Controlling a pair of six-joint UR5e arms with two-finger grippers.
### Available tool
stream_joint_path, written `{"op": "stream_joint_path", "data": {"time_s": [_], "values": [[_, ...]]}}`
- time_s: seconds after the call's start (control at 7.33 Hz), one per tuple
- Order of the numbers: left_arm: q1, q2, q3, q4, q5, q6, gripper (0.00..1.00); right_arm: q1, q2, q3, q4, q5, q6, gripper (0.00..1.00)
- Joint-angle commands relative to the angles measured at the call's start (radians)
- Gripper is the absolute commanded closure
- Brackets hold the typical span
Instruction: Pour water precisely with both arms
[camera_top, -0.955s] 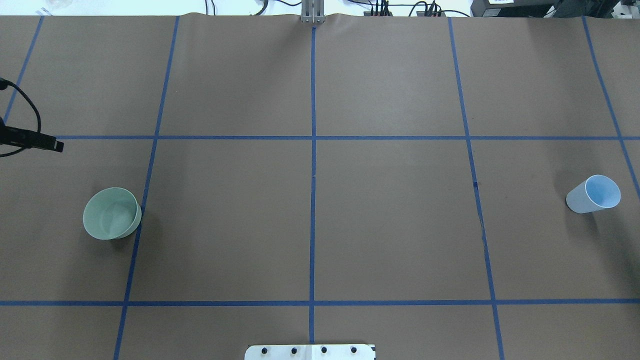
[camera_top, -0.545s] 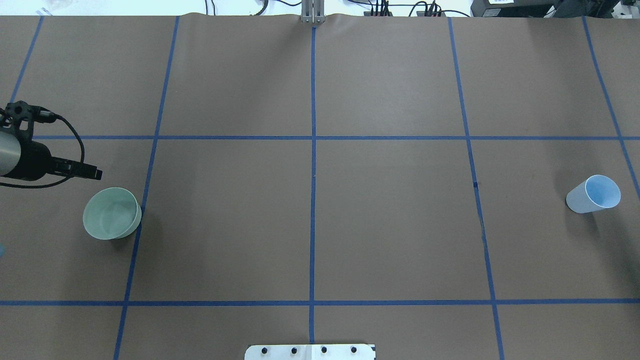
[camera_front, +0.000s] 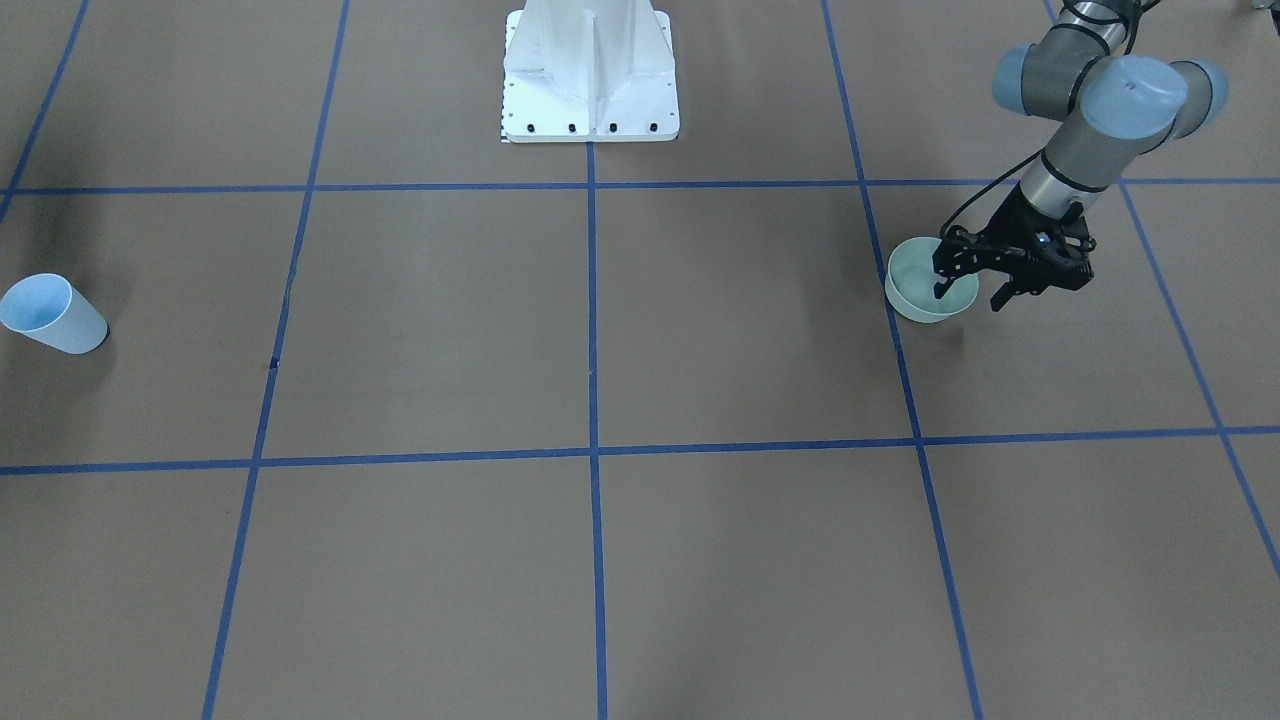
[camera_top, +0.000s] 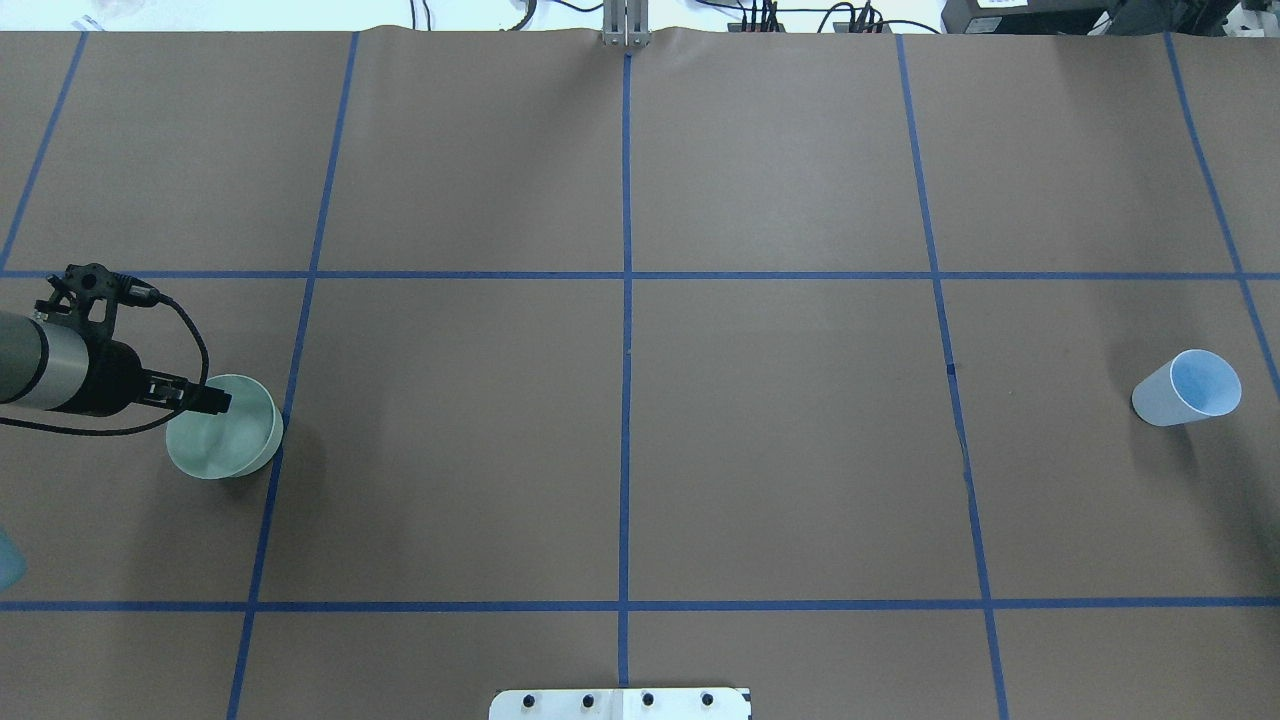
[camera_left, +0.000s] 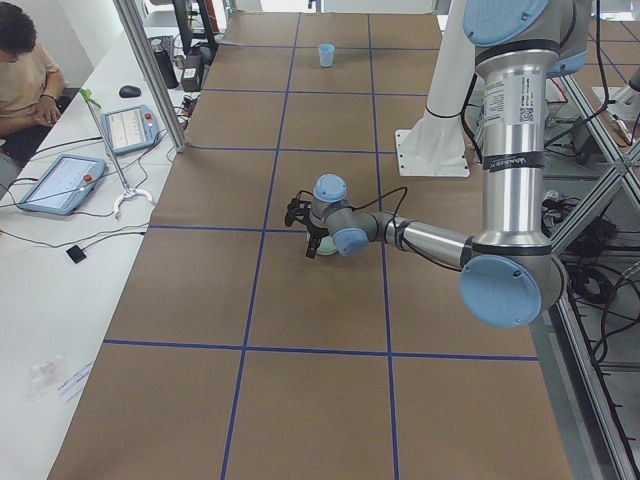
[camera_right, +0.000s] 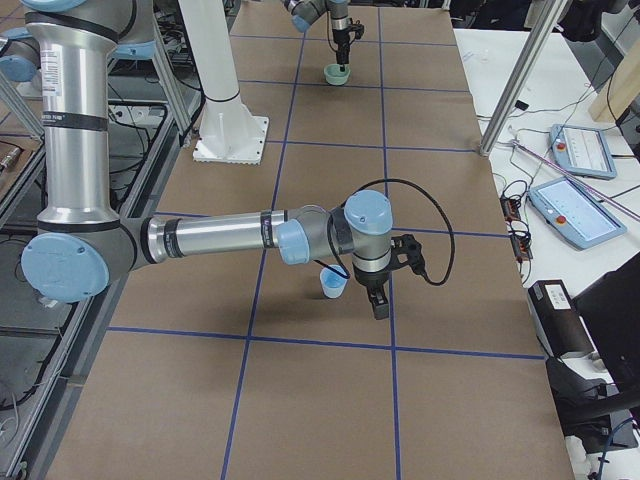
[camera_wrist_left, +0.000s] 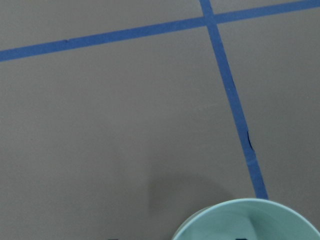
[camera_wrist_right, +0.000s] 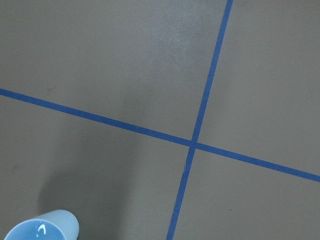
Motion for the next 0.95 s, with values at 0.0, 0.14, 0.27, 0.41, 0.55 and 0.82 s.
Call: {"op": "stream_joint_path", "data": {"time_s": [0.0,0.14,0.27,0.41,0.55,0.82], "values": [[0.01,0.001,-0.003,-0.004,0.003,0.001,1.0,0.0,-0.001,0.0,0.0,0.0,0.0,0.0],[0.01,0.001,-0.004,-0.009,0.003,0.001,1.0,0.0,0.0,0.0,0.0,0.0,0.0,0.0],[0.009,0.001,-0.024,-0.008,-0.003,0.001,1.0,0.0,0.0,0.0,0.0,0.0,0.0,0.0],[0.007,0.004,-0.071,0.003,-0.029,0.0,1.0,0.0,0.0,0.0,0.0,0.0,0.0,0.0],[0.007,-0.007,-0.111,0.032,-0.093,-0.006,1.0,0.0,0.0,0.0,0.0,0.0,0.0,0.0],[0.007,-0.118,-0.15,0.179,-0.101,-0.025,1.0,0.0,-0.003,-0.001,0.0,0.0,0.0,0.0]]}}
